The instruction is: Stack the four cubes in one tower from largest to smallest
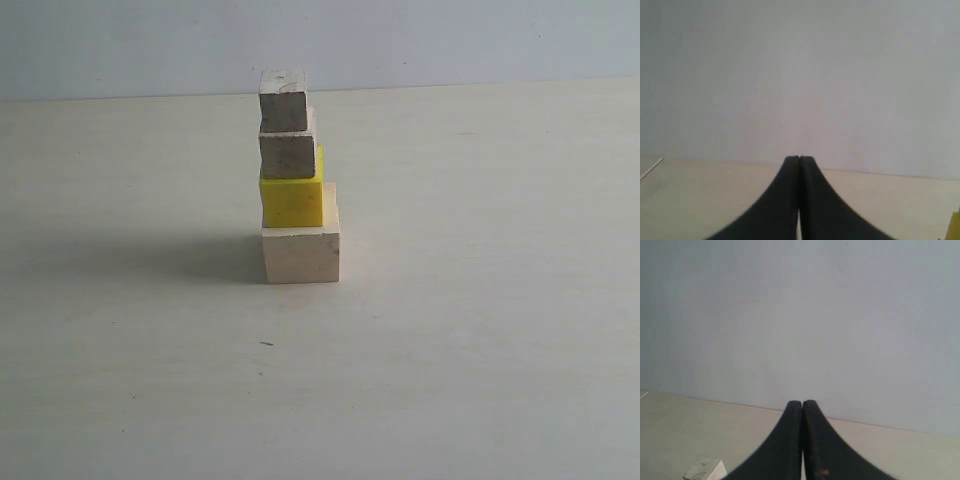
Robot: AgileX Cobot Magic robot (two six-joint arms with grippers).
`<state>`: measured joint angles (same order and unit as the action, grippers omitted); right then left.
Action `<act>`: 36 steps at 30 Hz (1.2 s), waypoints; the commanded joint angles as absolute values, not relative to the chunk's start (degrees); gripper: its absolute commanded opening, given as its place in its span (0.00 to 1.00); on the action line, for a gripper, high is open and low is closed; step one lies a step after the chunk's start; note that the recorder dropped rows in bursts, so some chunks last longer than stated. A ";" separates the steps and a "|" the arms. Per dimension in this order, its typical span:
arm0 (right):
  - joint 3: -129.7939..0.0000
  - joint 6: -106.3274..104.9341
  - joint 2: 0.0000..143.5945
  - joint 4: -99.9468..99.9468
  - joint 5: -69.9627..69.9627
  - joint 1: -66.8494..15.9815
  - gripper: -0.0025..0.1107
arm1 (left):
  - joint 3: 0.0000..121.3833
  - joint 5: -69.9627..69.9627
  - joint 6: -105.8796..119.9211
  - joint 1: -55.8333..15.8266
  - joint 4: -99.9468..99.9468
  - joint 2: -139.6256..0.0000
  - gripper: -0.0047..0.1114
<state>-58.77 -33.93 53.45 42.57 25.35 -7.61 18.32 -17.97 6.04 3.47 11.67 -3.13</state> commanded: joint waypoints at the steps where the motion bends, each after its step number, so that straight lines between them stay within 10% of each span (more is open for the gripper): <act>1: -58.56 -34.29 53.30 42.43 25.17 -7.67 0.02 | 12.77 -18.30 2.61 6.10 10.84 -0.23 0.04; 36: -58.56 -34.29 53.30 42.43 25.17 -7.67 0.02 | 0.00 -20.34 2.48 4.00 4.48 0.00 0.04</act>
